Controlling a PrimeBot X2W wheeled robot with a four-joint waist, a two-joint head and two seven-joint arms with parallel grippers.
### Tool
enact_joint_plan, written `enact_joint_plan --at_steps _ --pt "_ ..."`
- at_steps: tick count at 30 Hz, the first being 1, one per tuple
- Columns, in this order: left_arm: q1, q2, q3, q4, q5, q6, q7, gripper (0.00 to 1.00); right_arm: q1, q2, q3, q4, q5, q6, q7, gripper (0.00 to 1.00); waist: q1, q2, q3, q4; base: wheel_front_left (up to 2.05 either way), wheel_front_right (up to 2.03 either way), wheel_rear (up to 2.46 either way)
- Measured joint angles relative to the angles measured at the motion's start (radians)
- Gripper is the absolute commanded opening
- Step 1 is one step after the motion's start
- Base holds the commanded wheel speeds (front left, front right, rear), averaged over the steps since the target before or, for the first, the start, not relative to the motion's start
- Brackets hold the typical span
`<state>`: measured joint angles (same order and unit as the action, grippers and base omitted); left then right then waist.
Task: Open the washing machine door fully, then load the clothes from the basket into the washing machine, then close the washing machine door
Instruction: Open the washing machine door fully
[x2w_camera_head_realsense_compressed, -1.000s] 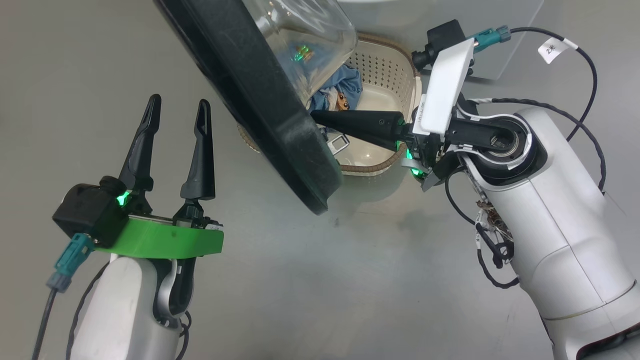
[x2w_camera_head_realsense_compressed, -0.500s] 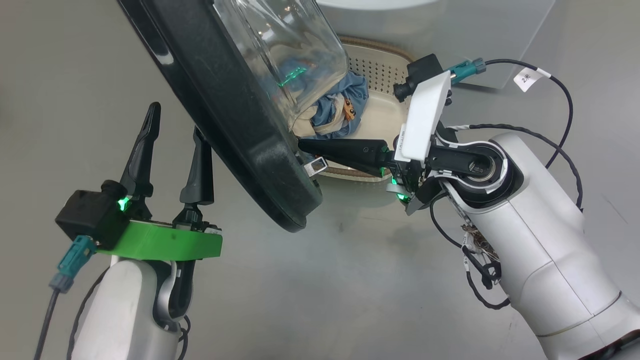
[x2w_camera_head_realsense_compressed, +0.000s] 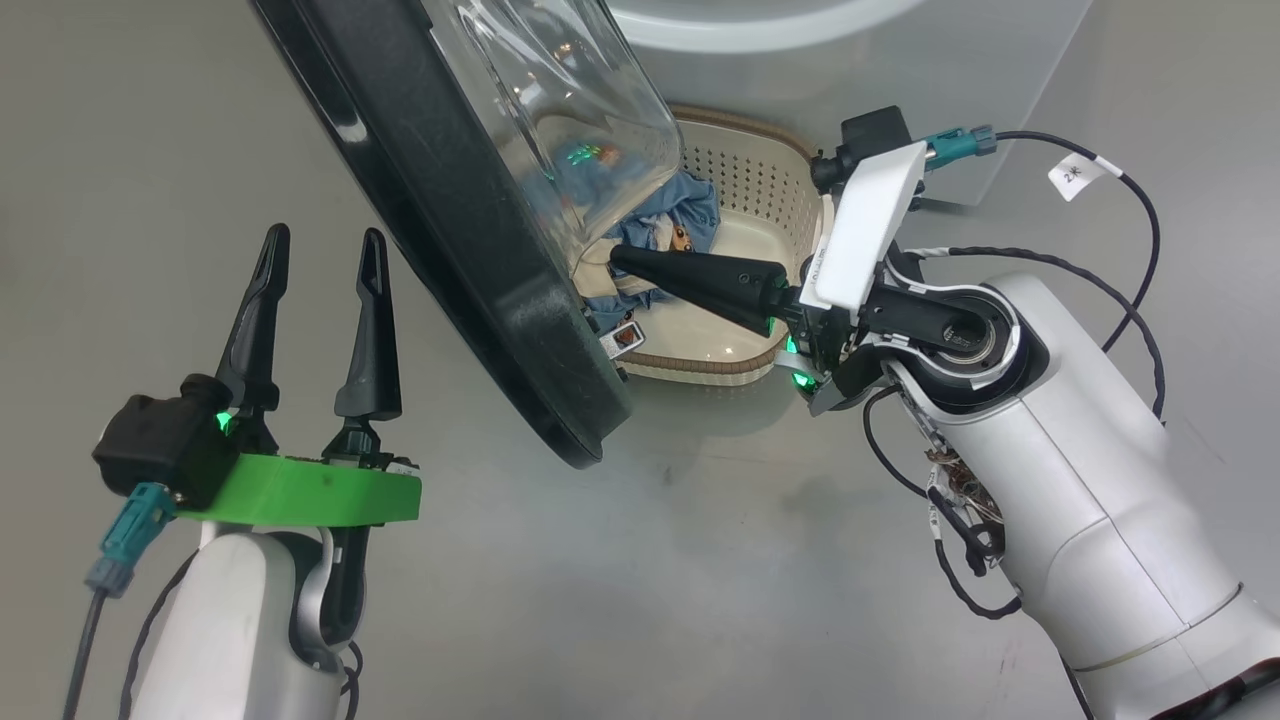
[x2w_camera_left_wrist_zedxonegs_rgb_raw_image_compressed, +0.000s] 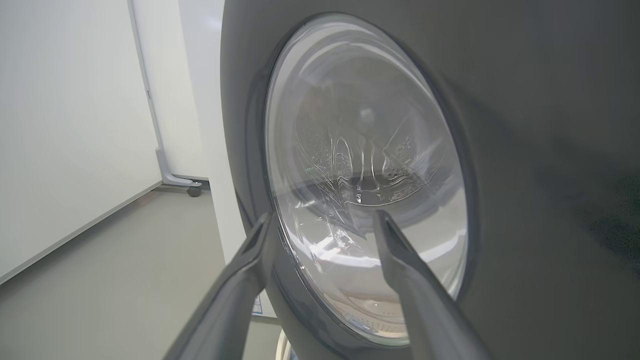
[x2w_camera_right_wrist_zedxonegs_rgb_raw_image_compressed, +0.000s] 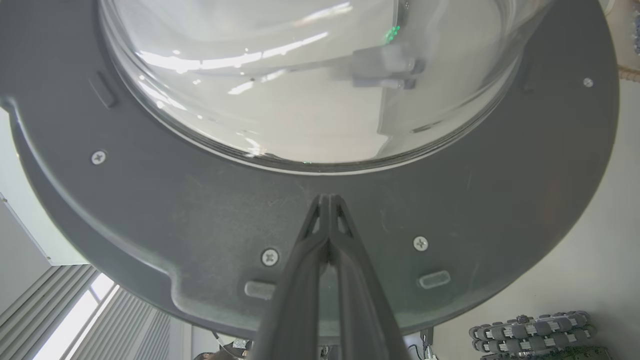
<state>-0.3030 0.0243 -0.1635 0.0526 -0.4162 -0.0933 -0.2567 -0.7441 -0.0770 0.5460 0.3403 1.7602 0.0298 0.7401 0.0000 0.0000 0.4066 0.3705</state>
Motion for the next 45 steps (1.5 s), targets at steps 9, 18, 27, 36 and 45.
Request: enact_joint_plan --at_steps 9,18,27,36,45 --pt "0.028 0.0 0.044 0.012 0.026 0.0 0.0 1.0 0.026 0.002 -0.053 0.029 0.01 0.033 -0.058 0.0 0.0 0.0 -0.039 -0.03 0.0 0.0 0.0" --pt "0.065 0.0 0.103 0.025 0.072 0.0 0.0 1.0 0.103 0.006 -0.091 0.033 0.057 0.065 -0.11 0.0 0.0 0.0 -0.087 -0.08 0.0 0.0 0.0" --pt "0.098 0.0 0.137 0.028 0.089 -0.001 0.0 1.0 0.173 0.011 -0.125 0.025 0.069 0.077 -0.188 0.54 0.0 0.0 -0.138 -0.14 0.0 0.0 0.0" --pt "0.126 0.0 0.182 0.024 0.092 -0.009 0.0 1.0 0.214 0.01 -0.186 -0.008 -0.037 0.086 -0.357 1.0 0.0 0.0 -0.185 -0.2 0.0 0.0 0.0" --pt "0.147 0.001 0.196 0.015 0.091 -0.011 0.0 1.0 0.238 -0.058 -0.248 -0.073 -0.275 0.087 -0.608 1.0 0.0 0.0 -0.221 -0.255 0.0 0.0 0.0"
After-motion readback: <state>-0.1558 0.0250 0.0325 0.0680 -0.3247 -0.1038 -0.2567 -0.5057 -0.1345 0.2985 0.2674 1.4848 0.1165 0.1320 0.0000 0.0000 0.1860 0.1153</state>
